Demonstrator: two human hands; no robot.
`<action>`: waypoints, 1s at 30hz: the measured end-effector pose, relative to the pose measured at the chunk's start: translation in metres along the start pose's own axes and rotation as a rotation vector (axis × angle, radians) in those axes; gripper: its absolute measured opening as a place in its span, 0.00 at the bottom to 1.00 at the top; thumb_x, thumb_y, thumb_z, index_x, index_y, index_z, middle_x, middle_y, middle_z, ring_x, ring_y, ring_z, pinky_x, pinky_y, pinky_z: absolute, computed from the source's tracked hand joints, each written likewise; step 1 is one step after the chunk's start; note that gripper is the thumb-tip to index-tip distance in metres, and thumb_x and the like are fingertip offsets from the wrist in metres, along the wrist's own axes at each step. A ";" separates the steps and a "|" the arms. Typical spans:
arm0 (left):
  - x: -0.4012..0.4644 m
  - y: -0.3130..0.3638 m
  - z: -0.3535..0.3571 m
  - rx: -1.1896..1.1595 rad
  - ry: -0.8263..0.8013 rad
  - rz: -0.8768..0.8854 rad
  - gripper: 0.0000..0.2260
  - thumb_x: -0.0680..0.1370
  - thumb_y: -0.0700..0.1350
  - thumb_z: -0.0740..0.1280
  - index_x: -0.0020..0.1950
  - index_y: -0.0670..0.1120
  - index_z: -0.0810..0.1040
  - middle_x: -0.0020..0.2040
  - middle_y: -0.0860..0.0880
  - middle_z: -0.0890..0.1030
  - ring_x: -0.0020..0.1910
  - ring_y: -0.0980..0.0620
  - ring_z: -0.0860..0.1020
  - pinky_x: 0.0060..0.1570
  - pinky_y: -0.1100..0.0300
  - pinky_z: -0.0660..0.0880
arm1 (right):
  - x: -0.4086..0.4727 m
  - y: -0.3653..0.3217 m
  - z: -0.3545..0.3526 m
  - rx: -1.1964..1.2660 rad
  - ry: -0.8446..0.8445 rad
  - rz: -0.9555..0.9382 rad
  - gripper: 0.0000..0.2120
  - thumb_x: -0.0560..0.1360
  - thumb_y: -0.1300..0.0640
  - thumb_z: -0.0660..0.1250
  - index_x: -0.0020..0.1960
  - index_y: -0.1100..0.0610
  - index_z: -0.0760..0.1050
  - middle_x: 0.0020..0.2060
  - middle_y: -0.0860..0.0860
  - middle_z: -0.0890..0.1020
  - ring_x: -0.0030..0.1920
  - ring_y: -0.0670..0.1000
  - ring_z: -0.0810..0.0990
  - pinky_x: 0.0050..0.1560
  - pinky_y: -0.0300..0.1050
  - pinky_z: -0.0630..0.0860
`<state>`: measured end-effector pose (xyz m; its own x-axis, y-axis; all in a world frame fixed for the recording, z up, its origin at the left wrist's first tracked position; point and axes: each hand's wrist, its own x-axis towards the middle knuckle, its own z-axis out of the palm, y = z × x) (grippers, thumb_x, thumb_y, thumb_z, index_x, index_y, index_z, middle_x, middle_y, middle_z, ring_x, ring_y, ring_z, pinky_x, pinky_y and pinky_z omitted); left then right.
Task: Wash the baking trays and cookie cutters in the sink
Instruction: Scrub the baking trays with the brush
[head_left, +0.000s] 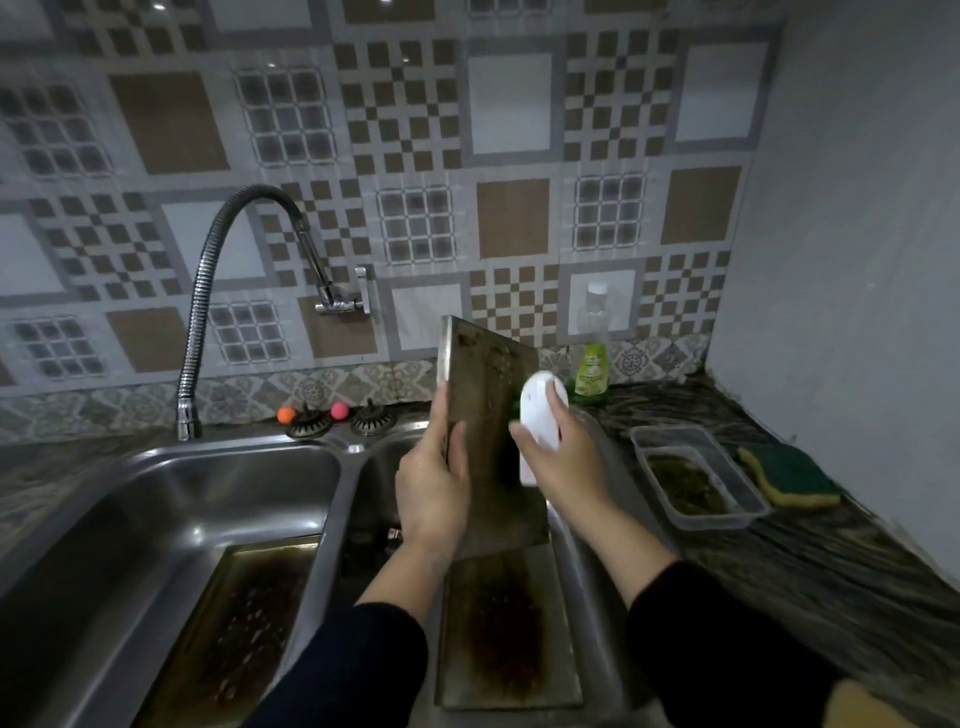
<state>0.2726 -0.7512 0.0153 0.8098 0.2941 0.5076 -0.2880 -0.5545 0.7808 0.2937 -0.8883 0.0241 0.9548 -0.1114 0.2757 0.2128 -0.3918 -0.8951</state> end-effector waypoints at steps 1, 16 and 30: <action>-0.002 0.003 0.001 0.055 -0.017 0.032 0.24 0.81 0.49 0.60 0.73 0.68 0.56 0.43 0.56 0.82 0.41 0.57 0.81 0.43 0.57 0.78 | 0.009 -0.017 -0.003 0.031 -0.020 0.006 0.37 0.75 0.43 0.65 0.77 0.45 0.49 0.74 0.51 0.63 0.71 0.55 0.66 0.68 0.54 0.68; -0.026 -0.001 -0.027 0.523 -0.176 0.314 0.24 0.82 0.55 0.52 0.78 0.59 0.51 0.47 0.53 0.82 0.35 0.51 0.80 0.29 0.58 0.72 | 0.024 -0.070 0.020 -0.127 0.181 -0.027 0.29 0.77 0.47 0.61 0.76 0.47 0.58 0.60 0.54 0.76 0.58 0.57 0.76 0.53 0.51 0.76; 0.029 -0.100 -0.132 0.272 -0.330 -0.269 0.28 0.80 0.61 0.51 0.78 0.59 0.44 0.70 0.42 0.69 0.68 0.43 0.70 0.63 0.49 0.69 | -0.013 -0.121 0.096 0.367 0.108 0.033 0.21 0.81 0.54 0.57 0.74 0.49 0.63 0.73 0.51 0.65 0.71 0.50 0.65 0.63 0.39 0.65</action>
<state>0.2572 -0.5839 -0.0002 0.9680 0.2175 0.1249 0.0615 -0.6887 0.7224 0.2757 -0.7518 0.0955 0.9391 -0.2218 0.2624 0.2611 -0.0359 -0.9647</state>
